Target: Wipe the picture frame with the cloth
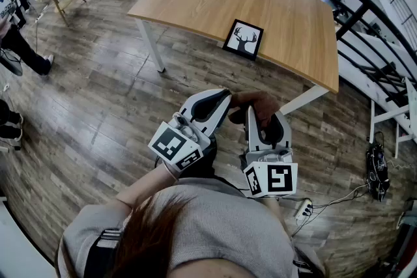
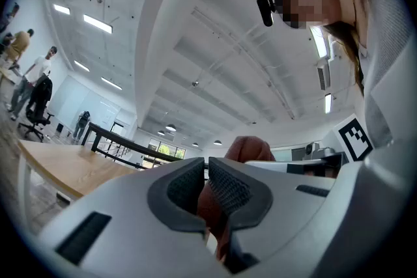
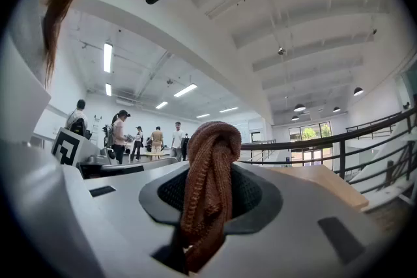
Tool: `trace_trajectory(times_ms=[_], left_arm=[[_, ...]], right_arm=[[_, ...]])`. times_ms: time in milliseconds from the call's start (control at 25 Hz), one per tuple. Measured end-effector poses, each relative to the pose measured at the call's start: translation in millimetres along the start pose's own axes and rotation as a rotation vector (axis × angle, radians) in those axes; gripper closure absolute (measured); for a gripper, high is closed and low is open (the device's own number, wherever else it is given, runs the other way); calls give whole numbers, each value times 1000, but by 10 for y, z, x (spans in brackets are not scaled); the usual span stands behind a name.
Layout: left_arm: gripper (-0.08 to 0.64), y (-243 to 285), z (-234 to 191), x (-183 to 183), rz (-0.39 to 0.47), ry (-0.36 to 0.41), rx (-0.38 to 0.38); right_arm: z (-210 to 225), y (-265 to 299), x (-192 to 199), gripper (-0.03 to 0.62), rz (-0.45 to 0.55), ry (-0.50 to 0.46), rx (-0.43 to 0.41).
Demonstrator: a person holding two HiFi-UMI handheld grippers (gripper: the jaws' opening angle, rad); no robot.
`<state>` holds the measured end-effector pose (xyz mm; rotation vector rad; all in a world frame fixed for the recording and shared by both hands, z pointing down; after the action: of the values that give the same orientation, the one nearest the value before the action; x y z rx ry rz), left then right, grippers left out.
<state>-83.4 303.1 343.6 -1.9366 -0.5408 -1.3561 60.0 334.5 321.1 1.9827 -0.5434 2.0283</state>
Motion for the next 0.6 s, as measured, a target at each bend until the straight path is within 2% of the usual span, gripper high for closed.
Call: trace_trajectory(times_ms=[160, 360, 600], left_arm=[[551, 171, -191, 40, -15, 46, -26], [549, 463, -514, 206, -45, 19, -4], [549, 1009, -1219, 342, -53, 5, -5]], right_arm=[[100, 167, 34, 459, -15, -22, -7], [325, 515, 125, 459, -20, -13, 23], [722, 1244, 303, 459, -52, 5, 58]])
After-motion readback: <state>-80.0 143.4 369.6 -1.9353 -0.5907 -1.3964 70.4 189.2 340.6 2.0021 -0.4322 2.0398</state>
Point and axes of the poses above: the fingertips, and each gripper's own axes: y forward along the fingers, z to its right, x out of its underside, the point moved 7 cm from there along -y, backward along the fingers, and after that the axes turned 4 degrees about z, right-handed, at the moved point
